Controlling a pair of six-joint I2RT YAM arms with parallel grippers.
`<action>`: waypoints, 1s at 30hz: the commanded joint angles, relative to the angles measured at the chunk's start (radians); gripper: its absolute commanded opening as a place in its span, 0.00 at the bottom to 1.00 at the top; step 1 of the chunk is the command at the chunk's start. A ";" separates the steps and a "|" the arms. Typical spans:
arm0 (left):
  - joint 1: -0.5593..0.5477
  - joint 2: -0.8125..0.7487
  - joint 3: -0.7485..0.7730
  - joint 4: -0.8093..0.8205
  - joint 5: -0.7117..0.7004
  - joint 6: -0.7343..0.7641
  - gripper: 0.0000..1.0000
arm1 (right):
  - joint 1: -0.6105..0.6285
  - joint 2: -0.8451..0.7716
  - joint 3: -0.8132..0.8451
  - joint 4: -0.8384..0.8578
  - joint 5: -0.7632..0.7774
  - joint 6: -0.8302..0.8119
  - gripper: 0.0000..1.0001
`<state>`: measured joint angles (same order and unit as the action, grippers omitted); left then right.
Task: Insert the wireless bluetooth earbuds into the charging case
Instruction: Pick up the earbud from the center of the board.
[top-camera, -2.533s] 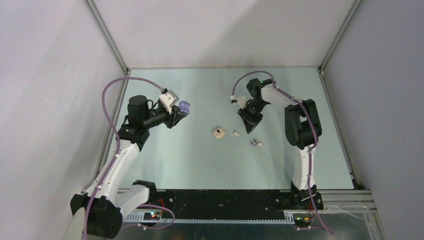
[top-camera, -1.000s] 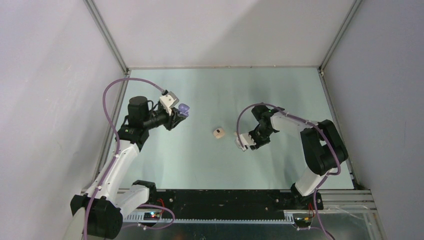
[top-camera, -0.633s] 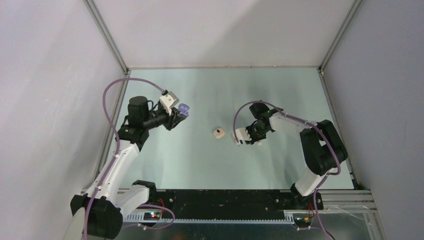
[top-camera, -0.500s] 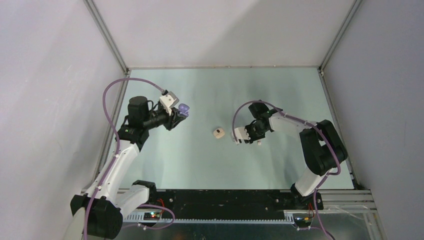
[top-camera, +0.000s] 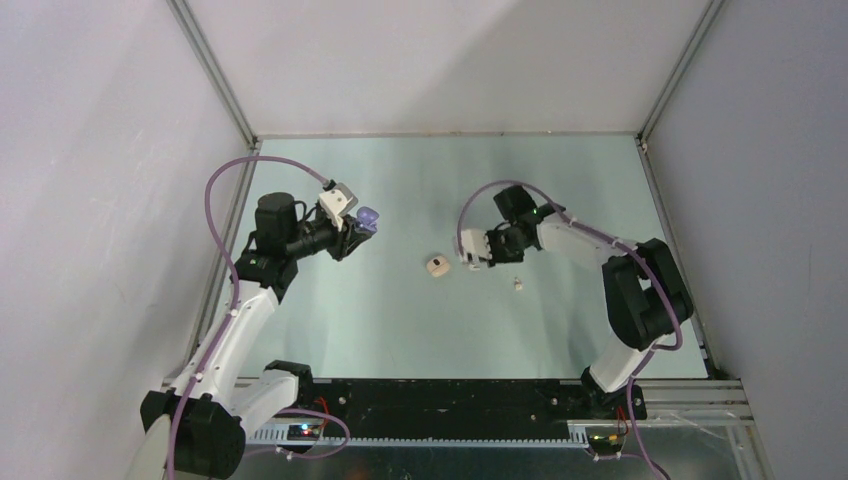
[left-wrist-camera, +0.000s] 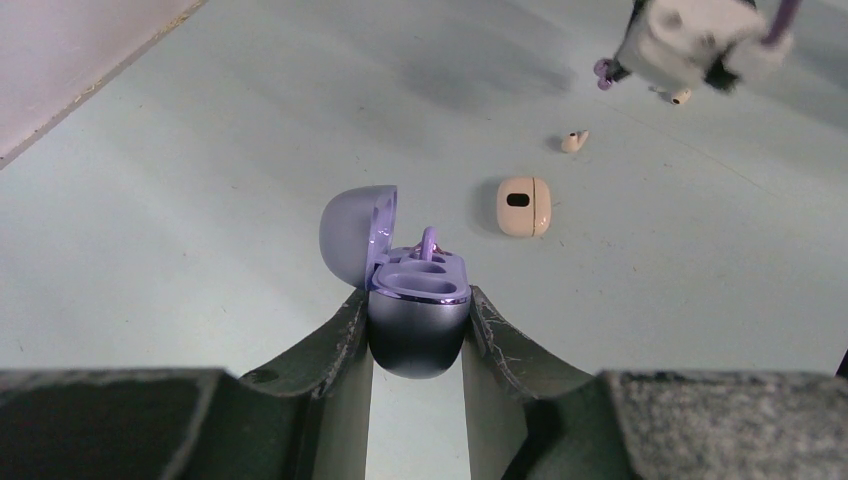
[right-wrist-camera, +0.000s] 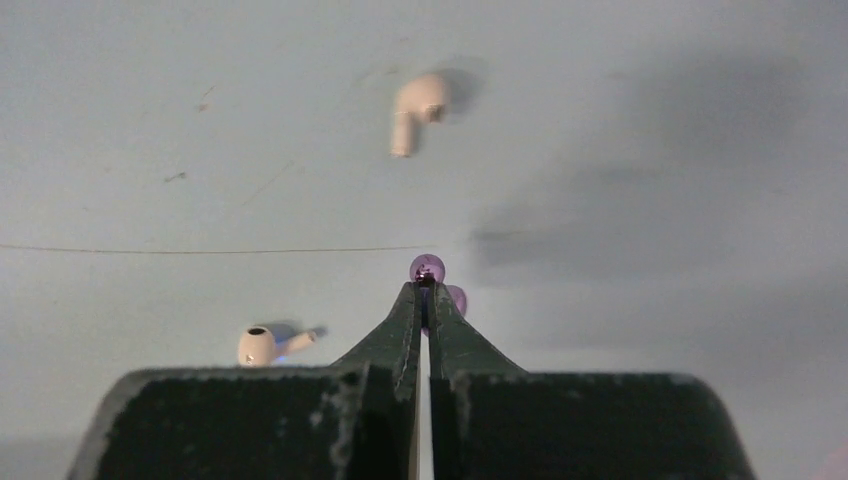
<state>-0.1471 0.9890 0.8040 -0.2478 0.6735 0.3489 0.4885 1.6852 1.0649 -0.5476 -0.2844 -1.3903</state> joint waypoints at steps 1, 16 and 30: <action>0.009 -0.008 0.032 0.051 0.017 0.016 0.00 | -0.034 0.026 0.249 -0.169 -0.119 0.323 0.00; -0.015 0.006 0.081 -0.010 0.032 0.182 0.00 | -0.279 0.292 0.561 -0.360 -0.418 1.468 0.00; -0.319 0.119 0.041 0.420 -0.417 0.598 0.00 | -0.343 0.299 0.530 -0.213 -0.619 2.209 0.00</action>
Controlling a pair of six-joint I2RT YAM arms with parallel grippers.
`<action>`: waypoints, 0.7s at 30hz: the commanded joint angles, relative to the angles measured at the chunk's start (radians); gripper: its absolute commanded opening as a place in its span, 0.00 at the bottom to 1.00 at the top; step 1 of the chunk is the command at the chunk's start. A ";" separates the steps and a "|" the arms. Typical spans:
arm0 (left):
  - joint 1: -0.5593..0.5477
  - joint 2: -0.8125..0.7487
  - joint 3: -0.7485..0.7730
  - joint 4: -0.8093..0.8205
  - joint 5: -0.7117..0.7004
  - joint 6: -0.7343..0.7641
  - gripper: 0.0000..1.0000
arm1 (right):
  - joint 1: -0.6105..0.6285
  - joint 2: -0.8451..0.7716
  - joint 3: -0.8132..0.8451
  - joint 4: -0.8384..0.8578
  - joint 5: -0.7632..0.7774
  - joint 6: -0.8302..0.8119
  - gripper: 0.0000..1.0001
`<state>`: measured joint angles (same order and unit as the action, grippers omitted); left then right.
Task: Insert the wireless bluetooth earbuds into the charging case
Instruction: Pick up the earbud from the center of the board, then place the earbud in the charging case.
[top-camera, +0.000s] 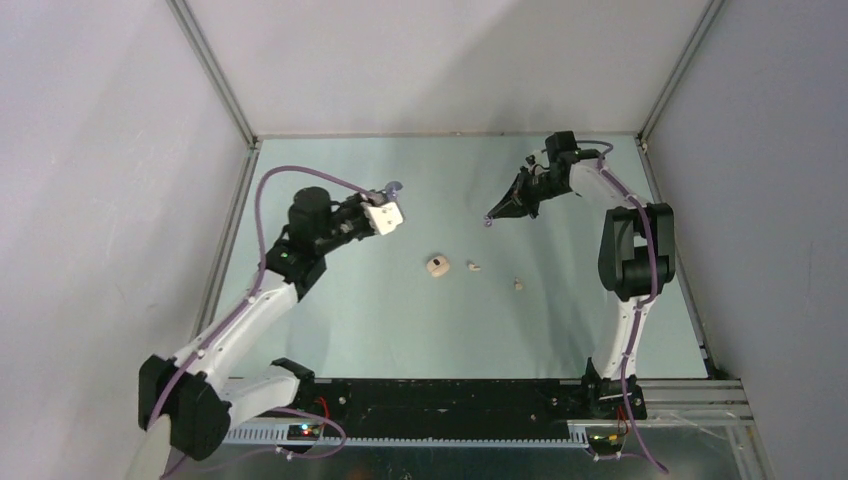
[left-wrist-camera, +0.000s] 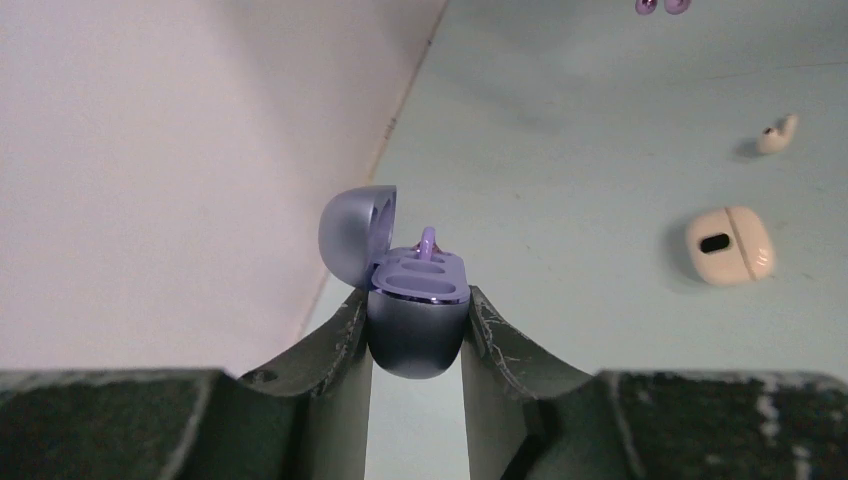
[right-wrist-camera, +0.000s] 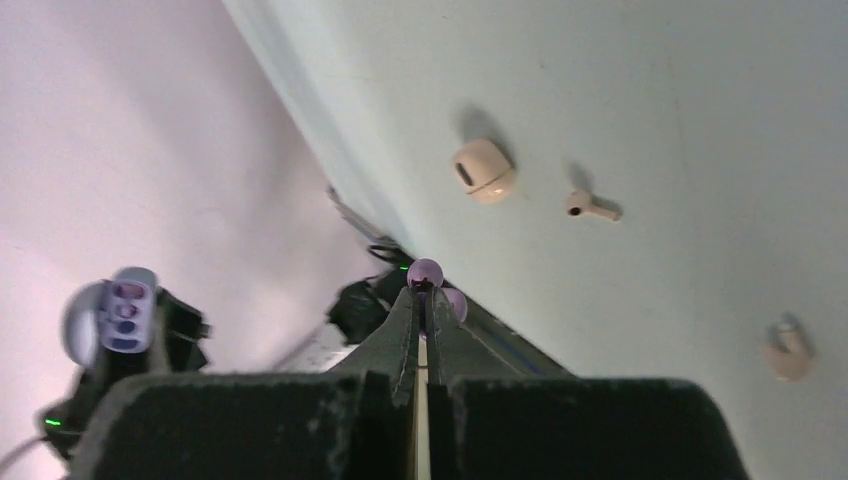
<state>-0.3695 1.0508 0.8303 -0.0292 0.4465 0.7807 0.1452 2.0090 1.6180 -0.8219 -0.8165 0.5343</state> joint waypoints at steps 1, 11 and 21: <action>-0.113 0.082 0.011 0.227 -0.238 0.178 0.00 | 0.000 -0.035 -0.034 0.065 -0.092 0.314 0.00; -0.190 0.259 0.048 0.556 -0.215 -0.229 0.00 | 0.048 -0.182 0.134 -0.091 0.016 0.656 0.00; -0.199 0.367 0.094 0.695 -0.122 -0.387 0.00 | 0.122 -0.263 0.190 -0.056 0.041 0.879 0.00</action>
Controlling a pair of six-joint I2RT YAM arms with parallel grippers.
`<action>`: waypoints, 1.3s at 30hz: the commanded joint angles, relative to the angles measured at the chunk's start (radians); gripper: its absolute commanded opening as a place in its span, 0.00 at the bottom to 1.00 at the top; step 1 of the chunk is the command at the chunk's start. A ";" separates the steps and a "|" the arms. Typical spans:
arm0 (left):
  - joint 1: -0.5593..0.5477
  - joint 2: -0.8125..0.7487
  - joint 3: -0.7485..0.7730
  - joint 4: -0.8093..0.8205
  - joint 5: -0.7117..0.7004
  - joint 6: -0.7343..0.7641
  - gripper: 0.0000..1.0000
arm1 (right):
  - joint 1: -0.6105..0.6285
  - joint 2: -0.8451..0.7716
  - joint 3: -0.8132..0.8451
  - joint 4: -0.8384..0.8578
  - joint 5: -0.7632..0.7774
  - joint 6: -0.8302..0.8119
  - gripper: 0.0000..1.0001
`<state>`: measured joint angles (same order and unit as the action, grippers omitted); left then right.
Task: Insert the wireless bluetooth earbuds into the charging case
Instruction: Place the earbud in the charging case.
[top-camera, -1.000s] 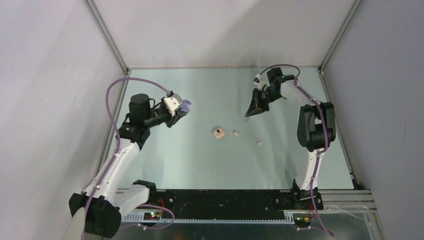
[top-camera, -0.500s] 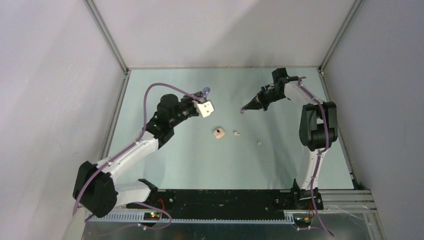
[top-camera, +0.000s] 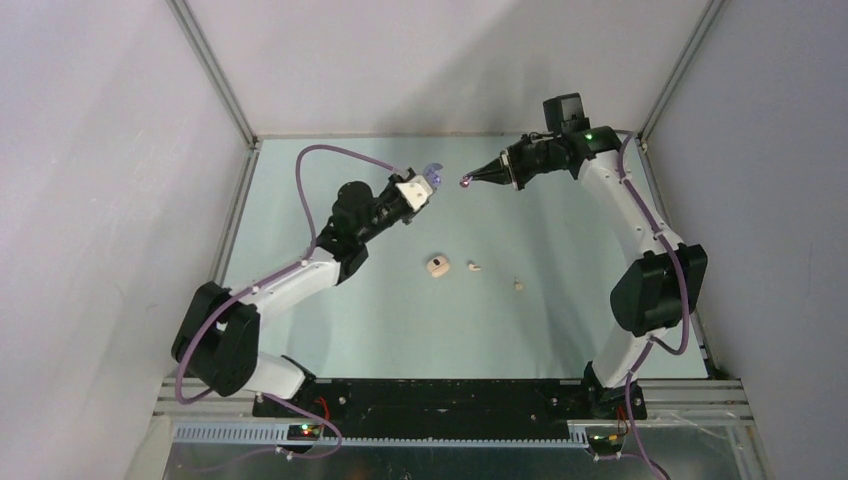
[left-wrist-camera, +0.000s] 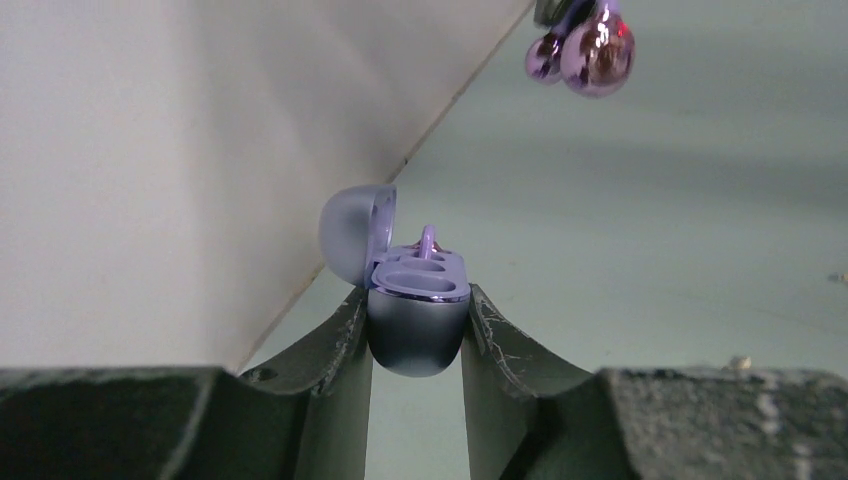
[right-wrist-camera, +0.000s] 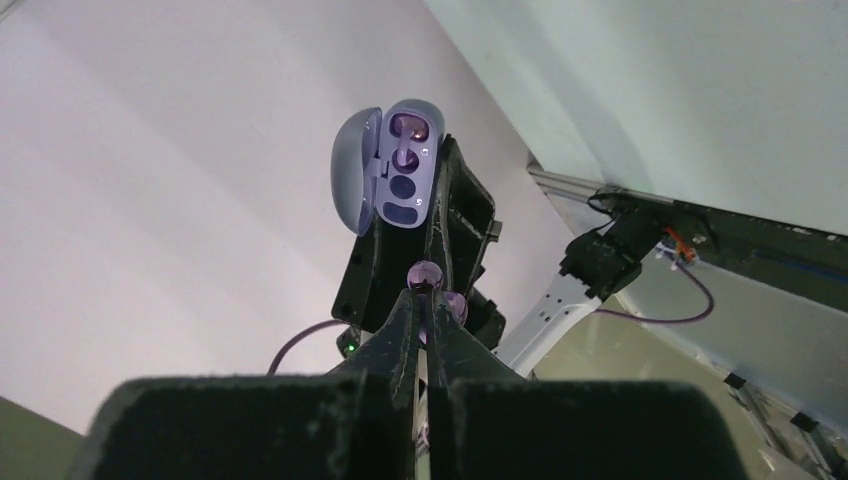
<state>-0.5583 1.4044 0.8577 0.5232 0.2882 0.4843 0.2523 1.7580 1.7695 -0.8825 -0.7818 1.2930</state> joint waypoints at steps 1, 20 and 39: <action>-0.011 0.016 0.074 0.153 0.038 -0.101 0.00 | 0.023 -0.009 0.039 0.012 0.005 0.125 0.00; -0.035 -0.003 0.057 0.169 0.086 0.010 0.00 | 0.109 0.007 0.015 0.152 -0.045 0.178 0.00; -0.053 -0.028 0.016 0.223 0.042 0.063 0.00 | 0.124 0.036 0.100 0.105 0.046 0.177 0.00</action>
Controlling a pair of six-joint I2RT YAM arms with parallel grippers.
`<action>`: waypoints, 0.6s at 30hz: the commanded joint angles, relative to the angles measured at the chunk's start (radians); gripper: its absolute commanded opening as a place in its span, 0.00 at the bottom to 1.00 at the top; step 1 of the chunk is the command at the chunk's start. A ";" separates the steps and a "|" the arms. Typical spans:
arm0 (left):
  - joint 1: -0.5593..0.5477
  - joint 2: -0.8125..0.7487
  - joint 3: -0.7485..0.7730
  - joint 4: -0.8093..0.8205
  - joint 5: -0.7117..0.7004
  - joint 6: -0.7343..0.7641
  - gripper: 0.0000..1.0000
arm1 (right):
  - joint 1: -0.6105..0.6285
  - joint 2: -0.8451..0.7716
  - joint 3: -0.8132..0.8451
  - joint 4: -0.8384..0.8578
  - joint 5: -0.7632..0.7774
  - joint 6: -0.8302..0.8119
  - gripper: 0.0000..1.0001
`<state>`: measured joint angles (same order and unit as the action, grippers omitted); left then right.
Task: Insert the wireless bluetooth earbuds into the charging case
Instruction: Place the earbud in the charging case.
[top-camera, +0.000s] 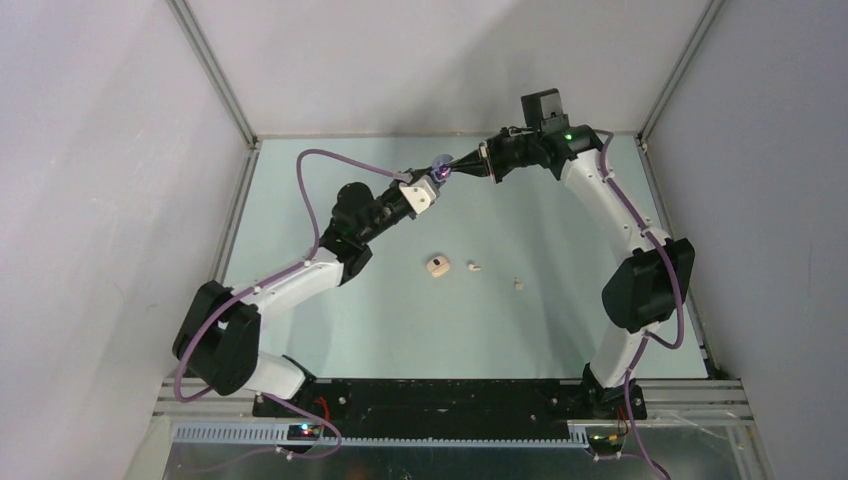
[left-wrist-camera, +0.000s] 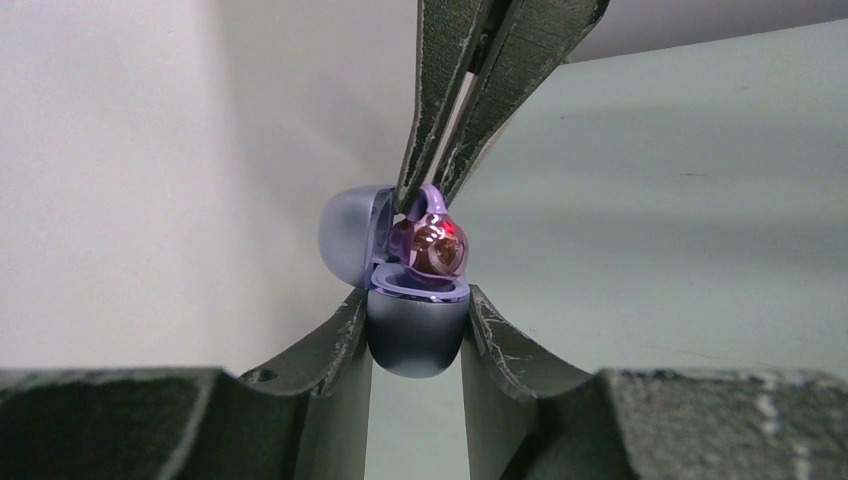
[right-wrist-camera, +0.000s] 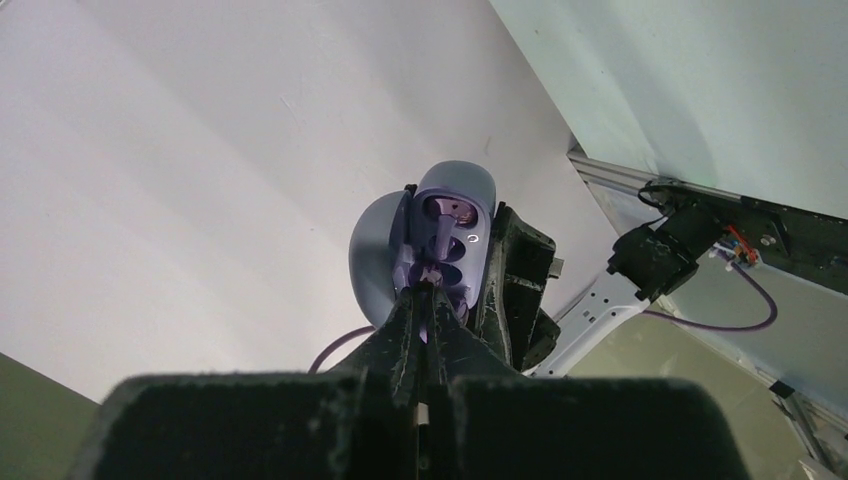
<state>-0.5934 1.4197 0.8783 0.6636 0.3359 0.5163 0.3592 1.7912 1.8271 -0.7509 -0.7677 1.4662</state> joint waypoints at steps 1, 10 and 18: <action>-0.020 -0.045 -0.004 0.083 -0.010 0.030 0.00 | 0.018 0.003 0.045 -0.030 0.040 0.002 0.00; -0.037 -0.044 -0.002 0.094 -0.078 0.026 0.00 | 0.047 -0.014 0.049 -0.065 0.144 0.033 0.00; -0.041 -0.054 -0.026 0.110 -0.076 0.027 0.00 | 0.058 -0.028 0.051 -0.052 0.188 0.024 0.12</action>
<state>-0.6174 1.4178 0.8639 0.6754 0.2615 0.5320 0.4107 1.7908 1.8488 -0.8108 -0.6334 1.4914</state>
